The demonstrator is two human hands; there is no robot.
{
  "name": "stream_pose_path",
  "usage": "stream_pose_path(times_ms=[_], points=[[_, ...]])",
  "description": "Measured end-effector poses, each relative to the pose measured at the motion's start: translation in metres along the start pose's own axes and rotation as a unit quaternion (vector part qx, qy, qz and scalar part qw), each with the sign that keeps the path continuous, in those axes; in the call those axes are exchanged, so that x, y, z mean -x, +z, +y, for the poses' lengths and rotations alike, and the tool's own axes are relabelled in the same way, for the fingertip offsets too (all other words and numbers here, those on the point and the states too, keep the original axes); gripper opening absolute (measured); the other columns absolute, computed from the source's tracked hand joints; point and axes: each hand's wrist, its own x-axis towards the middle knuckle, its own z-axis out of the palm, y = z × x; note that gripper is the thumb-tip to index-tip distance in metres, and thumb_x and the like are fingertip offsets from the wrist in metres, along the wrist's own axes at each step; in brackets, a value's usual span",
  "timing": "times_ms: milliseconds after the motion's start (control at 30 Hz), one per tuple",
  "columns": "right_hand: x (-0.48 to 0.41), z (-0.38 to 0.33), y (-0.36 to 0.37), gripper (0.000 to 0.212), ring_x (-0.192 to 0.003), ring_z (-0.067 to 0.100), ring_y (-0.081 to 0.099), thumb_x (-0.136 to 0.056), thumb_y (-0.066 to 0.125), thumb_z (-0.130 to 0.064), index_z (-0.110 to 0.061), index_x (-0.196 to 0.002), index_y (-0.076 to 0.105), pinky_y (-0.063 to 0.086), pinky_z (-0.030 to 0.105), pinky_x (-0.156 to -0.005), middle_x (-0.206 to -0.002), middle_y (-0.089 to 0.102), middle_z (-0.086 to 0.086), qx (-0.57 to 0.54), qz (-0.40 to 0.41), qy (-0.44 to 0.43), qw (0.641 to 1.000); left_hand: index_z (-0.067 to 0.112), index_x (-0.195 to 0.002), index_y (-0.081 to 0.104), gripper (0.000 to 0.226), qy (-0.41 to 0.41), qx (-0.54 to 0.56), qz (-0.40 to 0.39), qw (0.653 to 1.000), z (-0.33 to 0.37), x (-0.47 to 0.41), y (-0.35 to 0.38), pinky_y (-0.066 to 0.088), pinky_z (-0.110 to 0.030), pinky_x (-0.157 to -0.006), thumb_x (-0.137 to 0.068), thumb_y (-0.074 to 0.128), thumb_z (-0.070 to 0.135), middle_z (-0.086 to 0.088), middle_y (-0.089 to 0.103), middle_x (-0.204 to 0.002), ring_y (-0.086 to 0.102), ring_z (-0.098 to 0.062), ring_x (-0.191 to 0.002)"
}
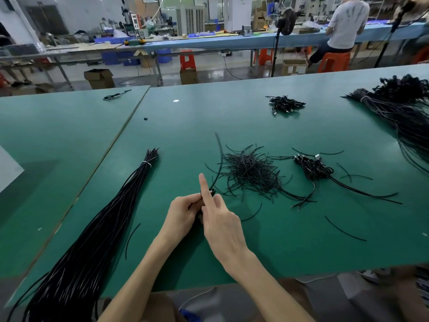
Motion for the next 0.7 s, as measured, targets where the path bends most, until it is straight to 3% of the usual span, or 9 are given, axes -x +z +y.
stream_pose_path(times_ms=[100,200,267,333,500,633,700], points=[[0.001,0.0,0.0,0.078,-0.054,0.022,0.048,-0.107,0.043,-0.013,-0.041,-0.161,-0.006,0.051,0.035,-0.055,-0.1,0.046,-0.002,-0.017,-0.016,-0.004,1.0,0.006,-0.087,0.074,0.029,0.016,-0.03,0.007,0.999,-0.003,0.0,0.001,0.041,-0.016,-0.055,-0.099,0.052,-0.008,0.007,0.064,-0.061,0.05,-0.003,-0.052],[-0.001,0.003,0.001,0.06,-0.085,0.027,0.067,-0.11,0.04,-0.019,-0.023,-0.164,0.015,0.056,0.04,-0.074,-0.127,0.057,0.002,-0.06,-0.029,0.018,0.998,0.013,-0.101,0.077,0.033,0.042,-0.045,0.013,0.998,-0.005,-0.001,0.001,0.05,-0.02,-0.063,-0.098,0.053,-0.009,-0.001,0.075,-0.079,0.065,-0.014,-0.063],[-0.003,0.005,-0.002,0.058,-0.103,0.025,0.065,-0.11,0.041,-0.02,-0.019,-0.163,0.019,0.055,0.041,-0.087,-0.132,0.057,0.002,-0.11,-0.037,0.036,0.993,0.03,-0.104,0.076,0.042,0.048,-0.027,0.01,0.998,-0.005,-0.001,0.001,0.053,-0.019,-0.064,-0.1,0.054,-0.006,-0.004,0.076,-0.081,0.069,-0.02,-0.064],[-0.005,0.006,-0.004,0.057,-0.11,0.022,0.061,-0.109,0.043,-0.017,-0.02,-0.162,0.024,0.052,0.04,-0.095,-0.129,0.057,0.001,-0.154,-0.041,0.053,0.986,0.033,-0.099,0.075,0.041,0.044,-0.017,0.0,0.999,-0.007,-0.001,0.001,0.053,-0.021,-0.061,-0.102,0.053,-0.002,-0.004,0.074,-0.076,0.066,-0.02,-0.057],[-0.008,0.011,-0.003,0.056,-0.106,0.011,0.056,-0.107,0.049,-0.011,-0.026,-0.159,0.036,0.047,0.026,-0.099,-0.119,0.058,-0.003,-0.232,-0.031,0.076,0.969,0.011,-0.109,0.075,0.027,0.047,0.02,-0.038,0.998,-0.008,-0.002,-0.002,0.048,-0.021,-0.058,-0.104,0.051,-0.001,-0.002,0.068,-0.074,0.057,-0.012,-0.055],[-0.009,0.014,-0.002,0.055,-0.088,-0.003,0.052,-0.107,0.049,-0.009,-0.028,-0.157,0.039,0.042,0.011,-0.091,-0.106,0.054,-0.008,-0.267,-0.018,0.061,0.962,0.007,-0.128,0.069,0.029,0.033,0.079,-0.052,0.995,-0.008,-0.003,-0.009,0.045,-0.018,-0.058,-0.104,0.054,0.0,-0.01,0.062,-0.084,0.052,-0.017,-0.062],[-0.008,0.014,-0.002,0.055,-0.085,-0.006,0.05,-0.107,0.048,-0.008,-0.029,-0.157,0.039,0.042,0.01,-0.09,-0.104,0.052,-0.011,-0.271,-0.018,0.055,0.961,0.006,-0.132,0.066,0.032,0.026,0.096,-0.059,0.993,-0.009,-0.003,-0.01,0.044,-0.017,-0.057,-0.103,0.054,0.001,-0.004,0.064,-0.083,0.05,-0.016,-0.063]])
